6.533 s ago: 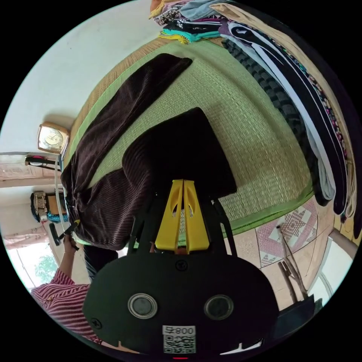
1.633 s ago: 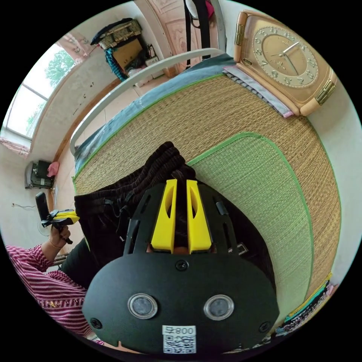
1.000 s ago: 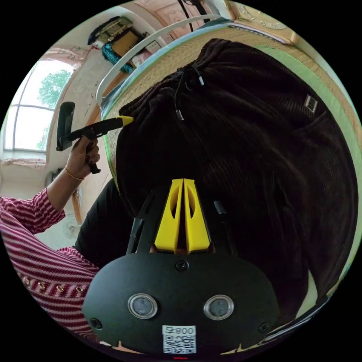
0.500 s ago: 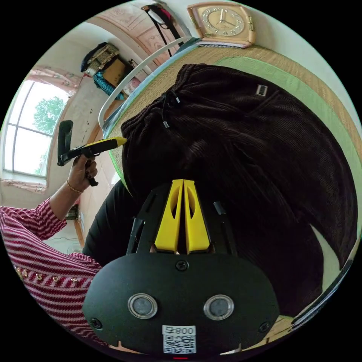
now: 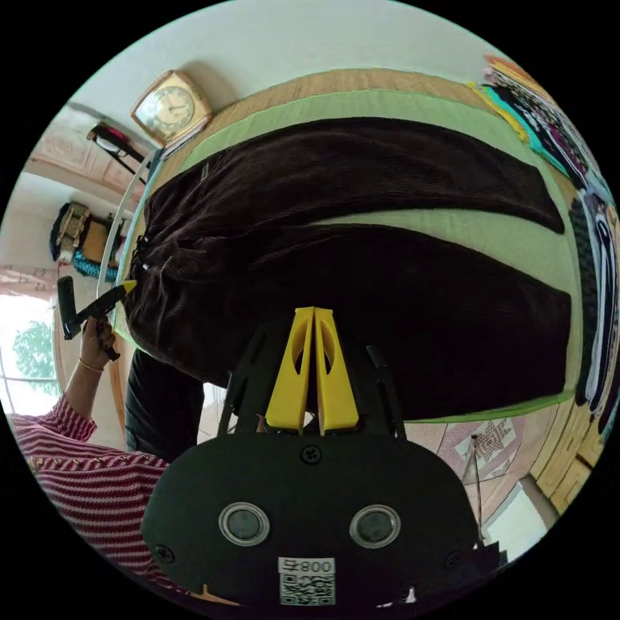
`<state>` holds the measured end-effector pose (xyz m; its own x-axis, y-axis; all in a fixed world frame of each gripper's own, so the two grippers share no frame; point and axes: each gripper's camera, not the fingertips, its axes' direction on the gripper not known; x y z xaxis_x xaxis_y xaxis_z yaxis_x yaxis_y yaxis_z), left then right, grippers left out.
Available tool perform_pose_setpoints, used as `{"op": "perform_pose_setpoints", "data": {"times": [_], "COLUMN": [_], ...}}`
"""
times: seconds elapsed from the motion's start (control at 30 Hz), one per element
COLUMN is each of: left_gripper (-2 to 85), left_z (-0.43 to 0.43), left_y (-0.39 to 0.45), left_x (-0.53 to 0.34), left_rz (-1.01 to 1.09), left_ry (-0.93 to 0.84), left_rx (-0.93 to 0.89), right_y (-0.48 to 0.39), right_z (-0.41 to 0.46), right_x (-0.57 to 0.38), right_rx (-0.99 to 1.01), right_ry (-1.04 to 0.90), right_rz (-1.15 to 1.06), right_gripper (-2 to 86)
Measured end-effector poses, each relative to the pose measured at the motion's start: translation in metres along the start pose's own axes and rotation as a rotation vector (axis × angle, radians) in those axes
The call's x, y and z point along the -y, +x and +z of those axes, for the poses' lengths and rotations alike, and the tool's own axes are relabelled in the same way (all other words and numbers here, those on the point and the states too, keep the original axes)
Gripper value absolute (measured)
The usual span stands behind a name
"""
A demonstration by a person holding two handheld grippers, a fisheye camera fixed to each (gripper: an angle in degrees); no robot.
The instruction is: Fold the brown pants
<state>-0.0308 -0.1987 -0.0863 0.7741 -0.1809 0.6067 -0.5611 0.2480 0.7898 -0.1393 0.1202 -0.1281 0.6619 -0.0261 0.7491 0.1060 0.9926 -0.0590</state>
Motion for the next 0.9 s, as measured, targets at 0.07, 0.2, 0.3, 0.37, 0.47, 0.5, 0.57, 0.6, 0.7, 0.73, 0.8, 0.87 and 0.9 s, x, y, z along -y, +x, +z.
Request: {"op": "perform_pose_setpoints", "data": {"times": [0.07, 0.2, 0.3, 0.37, 0.47, 0.5, 0.57, 0.6, 0.7, 0.73, 0.8, 0.87, 0.9], "left_gripper": [0.0, 0.0, 0.0, 0.0, 0.0, 0.0, 0.0, 0.0, 0.0, 0.0, -0.1, 0.0, 0.0], "left_z": [0.022, 0.047, 0.036, 0.021, -0.003, -0.008, -0.022, -0.023, -0.013, -0.012, -0.02, -0.031, -0.034], "left_y": [0.025, 0.05, 0.058, 0.063, 0.079, 0.083, 0.103, 0.109, 0.125, 0.123, 0.118, 0.118, 0.119], "left_x": [0.034, 0.07, 0.089, 0.095, 0.089, 0.087, 0.083, 0.083, 0.092, 0.098, 0.106, 0.112, 0.113], "left_rz": [0.076, 0.128, 0.124, 0.1, 0.114, 0.123, 0.165, 0.182, 0.225, 0.207, 0.164, 0.145, 0.142], "left_ry": [-0.085, -0.203, -0.181, -0.181, -0.138, -0.124, -0.083, -0.086, -0.179, -0.197, -0.182, -0.177, -0.176], "left_rx": [0.001, 0.098, 0.165, 0.164, 0.171, 0.148, 0.051, 0.045, 0.118, 0.127, 0.103, 0.117, 0.123], "right_y": [0.052, 0.144, 0.172, 0.18, 0.202, 0.213, 0.232, 0.249, 0.298, 0.315, 0.341, 0.356, 0.36], "right_z": [-0.007, -0.011, -0.011, -0.011, -0.014, -0.018, -0.027, -0.033, -0.039, -0.039, -0.039, -0.04, -0.041], "right_x": [-0.016, -0.06, -0.079, -0.083, -0.09, -0.095, -0.103, -0.108, -0.122, -0.128, -0.134, -0.133, -0.129], "right_rx": [-0.056, 0.007, 0.057, 0.044, 0.068, 0.062, 0.035, 0.017, -0.02, -0.034, 0.046, 0.055, 0.011], "right_ry": [0.009, 0.043, 0.077, 0.077, 0.075, 0.093, 0.128, 0.152, 0.185, 0.195, 0.231, 0.228, 0.217], "right_rz": [0.087, 0.218, 0.239, 0.221, 0.224, 0.235, 0.26, 0.291, 0.398, 0.425, 0.456, 0.475, 0.475], "right_gripper": [0.1, 0.1, 0.1, 0.1, 0.1, 0.1, 0.1, 0.0, 0.0, 0.0, 0.0, -0.1, -0.1]}}
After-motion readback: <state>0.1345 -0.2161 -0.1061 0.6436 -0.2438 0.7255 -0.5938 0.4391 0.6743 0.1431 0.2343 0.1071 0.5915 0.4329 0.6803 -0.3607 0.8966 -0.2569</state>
